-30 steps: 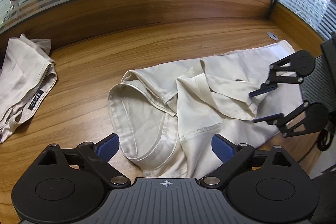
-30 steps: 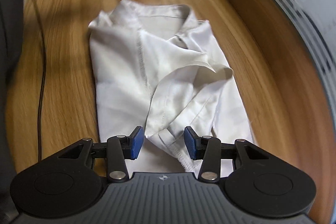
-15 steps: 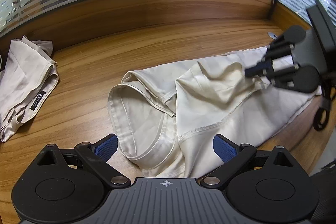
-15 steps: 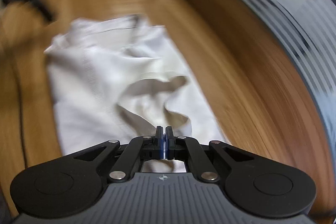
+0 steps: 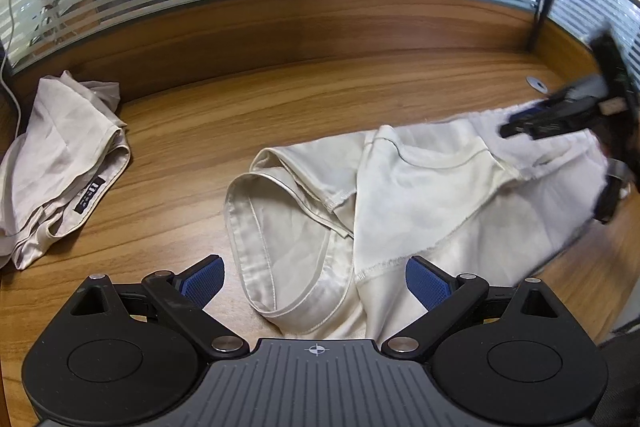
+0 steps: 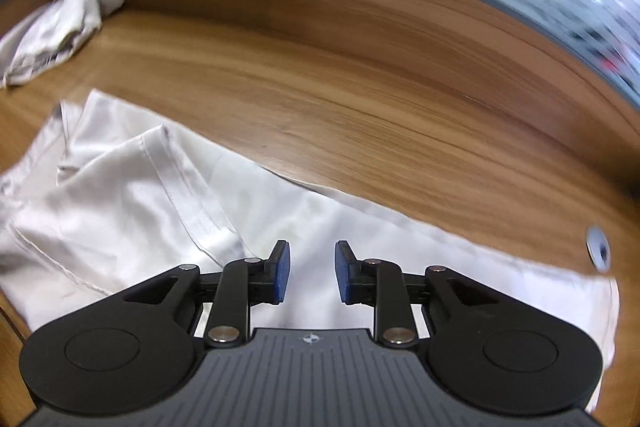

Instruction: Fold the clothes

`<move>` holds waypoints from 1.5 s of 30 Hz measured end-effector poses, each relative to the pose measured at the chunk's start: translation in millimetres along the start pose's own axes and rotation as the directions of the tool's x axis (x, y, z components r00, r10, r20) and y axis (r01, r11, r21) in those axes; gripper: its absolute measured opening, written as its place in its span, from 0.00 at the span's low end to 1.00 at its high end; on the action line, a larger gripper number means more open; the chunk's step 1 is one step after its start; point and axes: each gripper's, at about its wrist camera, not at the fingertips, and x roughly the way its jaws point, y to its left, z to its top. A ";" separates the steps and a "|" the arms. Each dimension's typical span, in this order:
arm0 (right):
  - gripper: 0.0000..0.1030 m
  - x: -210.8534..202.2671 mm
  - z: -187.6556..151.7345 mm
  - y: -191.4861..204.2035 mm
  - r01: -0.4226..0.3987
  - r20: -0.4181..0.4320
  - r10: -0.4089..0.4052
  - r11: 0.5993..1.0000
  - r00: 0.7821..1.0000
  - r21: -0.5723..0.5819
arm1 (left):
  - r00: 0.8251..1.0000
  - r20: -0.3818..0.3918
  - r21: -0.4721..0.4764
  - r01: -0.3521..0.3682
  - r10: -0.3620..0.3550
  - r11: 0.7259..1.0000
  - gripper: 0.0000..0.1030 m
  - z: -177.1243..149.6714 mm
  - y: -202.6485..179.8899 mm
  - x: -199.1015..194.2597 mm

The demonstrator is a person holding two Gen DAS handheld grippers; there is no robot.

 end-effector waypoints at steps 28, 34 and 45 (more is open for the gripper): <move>0.56 -106.8 -232.4 -217.1 0.275 -0.145 -0.234 0.819 0.961 0.503 | 0.954 -0.034 0.210 0.299 -0.299 0.931 1.00 141.3 -206.6 96.4; 0.58 -85.9 -238.3 -235.8 0.251 -0.141 -0.208 0.836 0.968 0.489 | 0.931 -0.091 0.200 0.365 -0.354 0.909 1.00 174.6 -277.0 130.5; 0.44 -105.3 -245.2 -232.2 0.170 -0.039 -0.171 0.873 0.984 0.456 | 0.909 -0.135 0.295 0.418 -0.395 0.859 1.00 217.8 -371.4 157.1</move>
